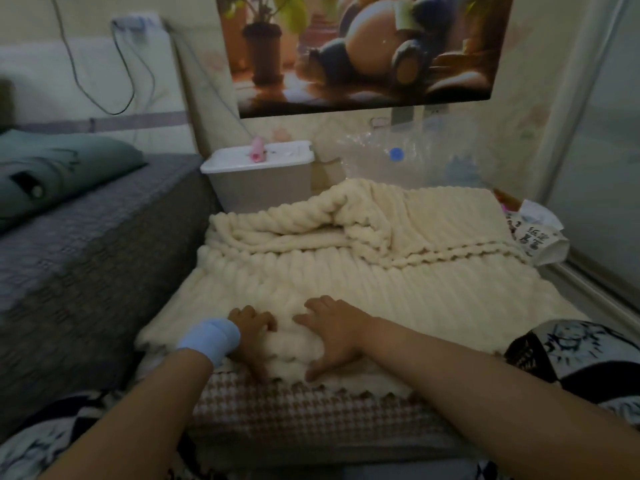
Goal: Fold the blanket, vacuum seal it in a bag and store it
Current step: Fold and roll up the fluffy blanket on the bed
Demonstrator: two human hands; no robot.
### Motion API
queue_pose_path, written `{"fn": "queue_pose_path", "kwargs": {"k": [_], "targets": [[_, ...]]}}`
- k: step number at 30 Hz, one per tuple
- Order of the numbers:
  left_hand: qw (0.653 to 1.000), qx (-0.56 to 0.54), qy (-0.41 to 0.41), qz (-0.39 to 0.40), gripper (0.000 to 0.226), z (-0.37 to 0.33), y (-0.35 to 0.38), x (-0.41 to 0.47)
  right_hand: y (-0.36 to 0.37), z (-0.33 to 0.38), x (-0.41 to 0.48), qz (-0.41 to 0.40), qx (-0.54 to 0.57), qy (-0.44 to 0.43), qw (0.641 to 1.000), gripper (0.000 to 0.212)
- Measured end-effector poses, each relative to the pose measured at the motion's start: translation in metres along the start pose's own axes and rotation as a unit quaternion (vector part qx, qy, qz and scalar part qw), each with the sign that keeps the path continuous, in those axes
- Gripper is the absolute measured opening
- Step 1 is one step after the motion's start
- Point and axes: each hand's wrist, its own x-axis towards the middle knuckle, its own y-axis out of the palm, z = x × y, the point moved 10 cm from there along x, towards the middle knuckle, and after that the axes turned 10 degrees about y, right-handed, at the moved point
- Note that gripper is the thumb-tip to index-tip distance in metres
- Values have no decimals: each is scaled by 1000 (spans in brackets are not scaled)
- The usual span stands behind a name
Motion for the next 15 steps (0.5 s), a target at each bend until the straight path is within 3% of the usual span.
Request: {"fn": "queue_pose_path", "kwargs": {"k": [3, 6, 9, 12, 15], "targets": [[999, 13, 15, -30, 93, 7, 0, 1, 12, 11, 13, 19, -30, 20, 999, 109], [993, -35, 19, -107, 57, 11, -19, 1, -5, 17, 21, -7, -15, 32, 999, 85], [978, -63, 14, -196, 30, 20, -47, -10, -13, 26, 25, -21, 57, 59, 996, 92], [971, -61, 23, -229, 31, 22, -61, -20, -24, 50, 33, -71, 88, 66, 991, 96], [987, -44, 1, -153, 45, 43, -34, -22, -34, 56, 46, -89, 88, 96, 987, 62]]}}
